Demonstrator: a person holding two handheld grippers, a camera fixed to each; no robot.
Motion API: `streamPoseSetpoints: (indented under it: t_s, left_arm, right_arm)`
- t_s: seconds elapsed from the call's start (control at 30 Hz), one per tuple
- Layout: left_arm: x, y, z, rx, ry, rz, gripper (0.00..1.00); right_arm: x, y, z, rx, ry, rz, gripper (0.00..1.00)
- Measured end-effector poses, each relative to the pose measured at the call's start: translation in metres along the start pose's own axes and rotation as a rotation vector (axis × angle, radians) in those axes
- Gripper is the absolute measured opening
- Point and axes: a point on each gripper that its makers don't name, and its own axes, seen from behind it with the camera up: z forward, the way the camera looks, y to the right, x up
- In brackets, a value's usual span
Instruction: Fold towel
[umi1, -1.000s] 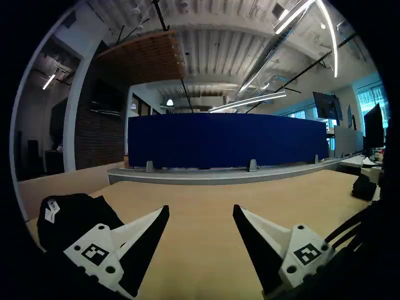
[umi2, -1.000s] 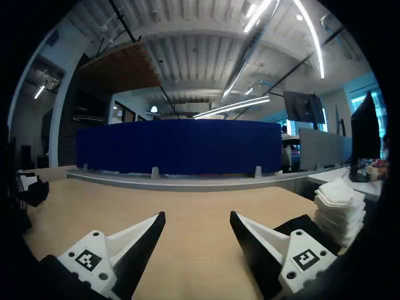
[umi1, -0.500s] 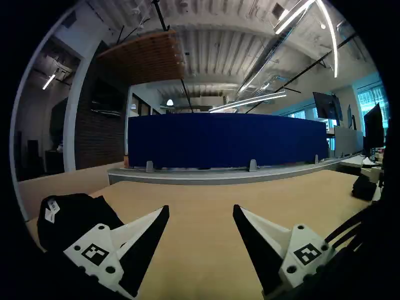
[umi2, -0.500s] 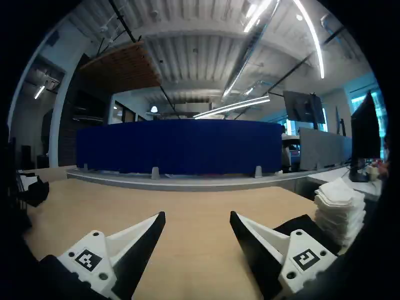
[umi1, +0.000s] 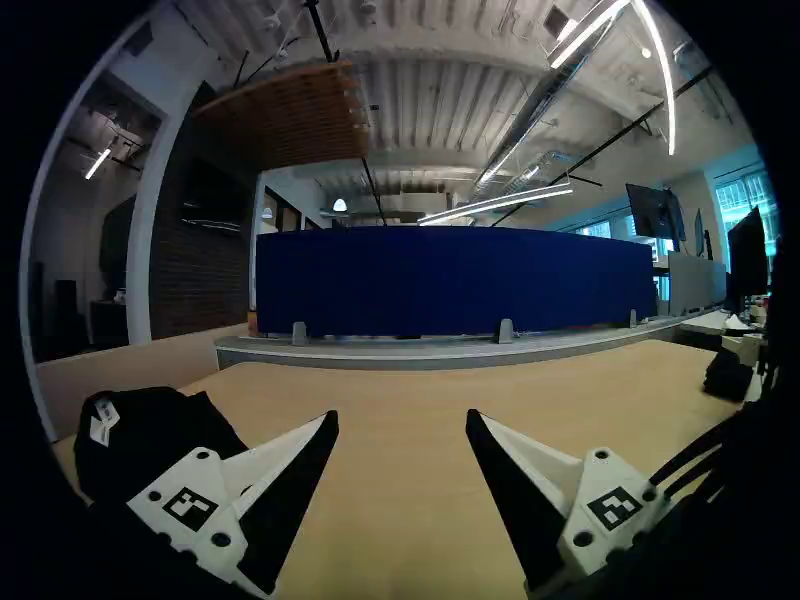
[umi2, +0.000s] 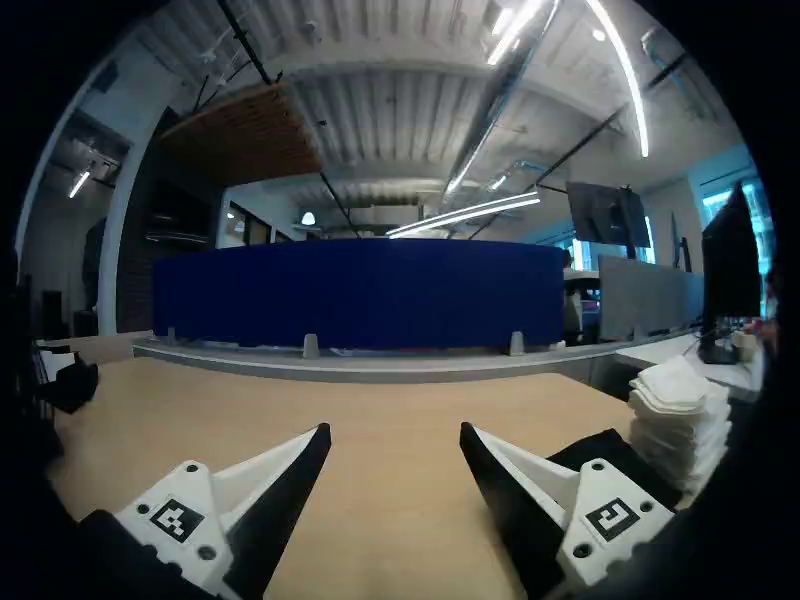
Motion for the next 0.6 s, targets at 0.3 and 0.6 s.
streamPoseSetpoints:
  t_s: [0.3,0.6]
  left_arm:
    - [0.0007,-0.0014,-0.0013,-0.001,0.0,0.0,0.94]
    - [0.0013,-0.0003,-0.0013,0.0,-0.001,0.0,0.94]
  right_arm:
    - [0.0002,-0.0008,-0.0016,0.0,0.0,0.0,1.0]
    - [-0.0003,-0.0002,-0.0026,0.0,0.0,0.0,1.0]
